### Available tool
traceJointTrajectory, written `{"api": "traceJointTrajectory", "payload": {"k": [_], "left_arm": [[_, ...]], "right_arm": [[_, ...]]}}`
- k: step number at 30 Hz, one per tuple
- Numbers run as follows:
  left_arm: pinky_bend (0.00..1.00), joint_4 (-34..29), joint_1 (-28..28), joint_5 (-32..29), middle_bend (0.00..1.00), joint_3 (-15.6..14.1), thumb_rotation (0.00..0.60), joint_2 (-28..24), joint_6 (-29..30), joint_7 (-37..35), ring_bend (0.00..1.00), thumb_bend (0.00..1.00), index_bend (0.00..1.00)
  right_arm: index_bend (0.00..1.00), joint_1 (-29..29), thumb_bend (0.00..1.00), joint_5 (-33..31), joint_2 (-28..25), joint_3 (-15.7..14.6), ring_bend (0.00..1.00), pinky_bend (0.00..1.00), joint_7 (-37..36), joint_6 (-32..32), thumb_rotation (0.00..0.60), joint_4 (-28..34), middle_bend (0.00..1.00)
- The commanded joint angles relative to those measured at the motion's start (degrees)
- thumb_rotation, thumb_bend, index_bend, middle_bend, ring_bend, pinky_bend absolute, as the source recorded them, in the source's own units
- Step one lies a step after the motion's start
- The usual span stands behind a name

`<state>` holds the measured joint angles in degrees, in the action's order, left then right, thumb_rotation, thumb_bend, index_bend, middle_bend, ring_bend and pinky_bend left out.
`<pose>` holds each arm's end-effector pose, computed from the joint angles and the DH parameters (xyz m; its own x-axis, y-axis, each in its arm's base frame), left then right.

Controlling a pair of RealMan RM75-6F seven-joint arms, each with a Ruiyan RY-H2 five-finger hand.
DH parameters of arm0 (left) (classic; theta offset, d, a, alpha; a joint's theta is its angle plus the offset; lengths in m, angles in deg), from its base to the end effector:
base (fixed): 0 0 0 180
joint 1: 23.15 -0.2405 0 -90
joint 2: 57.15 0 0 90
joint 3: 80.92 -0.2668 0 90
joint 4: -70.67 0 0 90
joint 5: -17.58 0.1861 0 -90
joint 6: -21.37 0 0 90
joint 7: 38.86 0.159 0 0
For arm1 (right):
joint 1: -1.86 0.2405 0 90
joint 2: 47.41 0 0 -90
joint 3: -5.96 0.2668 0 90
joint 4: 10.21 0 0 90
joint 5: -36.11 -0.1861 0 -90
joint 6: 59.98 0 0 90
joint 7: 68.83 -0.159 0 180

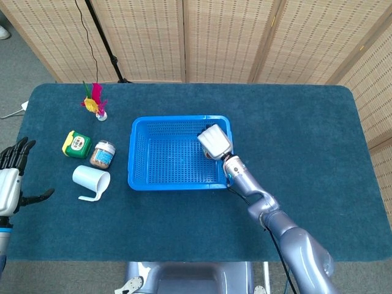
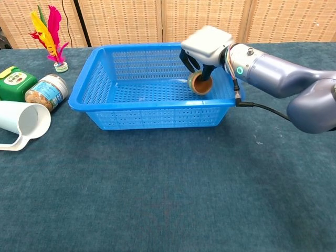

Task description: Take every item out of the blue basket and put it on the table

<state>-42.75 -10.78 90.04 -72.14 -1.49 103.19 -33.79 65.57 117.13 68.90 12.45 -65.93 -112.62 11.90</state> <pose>-0.2467 0.2388 0.2160 0.2341 -0.0316 0.9717 0.9719 0.0318 -0.2331 -0.0783 -0.4610 -0.0629 0.7114 0.1661 0.6829 -0.5191 -0.5309 0.6699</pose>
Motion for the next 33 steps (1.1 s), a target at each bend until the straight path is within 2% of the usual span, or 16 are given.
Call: {"api": "traceJointTrajectory", "payload": {"k": [1, 10, 17, 22, 25, 29, 33], "left_arm": [[0.00, -0.10, -0.10, 0.25, 0.00, -0.12, 0.600, -0.03, 0.00, -0.06, 0.00, 0.06, 0.00], [0.00, -0.21, -0.35, 1.31, 0.00, -0.47, 0.600, -0.26, -0.18, -0.61, 0.00, 0.06, 0.00], [0.00, -0.20, -0.29, 2.26, 0.00, -0.86, 0.600, -0.25, -0.68, -0.51, 0.00, 0.06, 0.00], [0.00, -0.55, -0.61, 3.65, 0.00, -1.43, 0.600, -0.34, -0.48, -0.52, 0.00, 0.06, 0.00], [0.00, -0.77, -0.88, 4.57, 0.00, -1.81, 0.600, -0.37, -0.24, -0.63, 0.00, 0.06, 0.00], [0.00, -0.84, -1.19, 5.72, 0.00, -2.29, 0.600, -0.29, 0.15, -0.17, 0.00, 0.06, 0.00], [0.00, -0.62, -1.60, 6.29, 0.00, -2.90, 0.600, 0.13, 0.49, 1.14, 0.00, 0.06, 0.00]], "right_arm": [[0.59, -0.13, 0.37, 2.20, 1.01, -0.99, 0.49, 0.61, -3.05, -3.38, 0.600, -2.21, 0.57], [0.59, 0.60, 0.39, 3.04, -0.64, 0.65, 0.49, 0.61, -5.17, -9.97, 0.600, -1.28, 0.57], [0.59, -0.64, 0.40, 2.39, -8.13, 3.61, 0.49, 0.61, -3.13, -17.23, 0.600, 5.75, 0.57], [0.59, -4.88, 0.40, 0.79, -16.51, 5.14, 0.49, 0.61, -0.79, -20.22, 0.600, 12.98, 0.58], [0.59, -9.14, 0.40, -0.44, -21.35, 4.83, 0.49, 0.61, 0.16, -20.86, 0.600, 16.90, 0.58], [0.59, -15.07, 0.40, -1.34, -25.91, 2.86, 0.49, 0.61, 0.20, -20.95, 0.600, 20.05, 0.58], [0.59, -19.98, 0.40, -1.44, -27.95, 0.54, 0.49, 0.61, -1.10, -20.51, 0.600, 21.05, 0.58]]}}
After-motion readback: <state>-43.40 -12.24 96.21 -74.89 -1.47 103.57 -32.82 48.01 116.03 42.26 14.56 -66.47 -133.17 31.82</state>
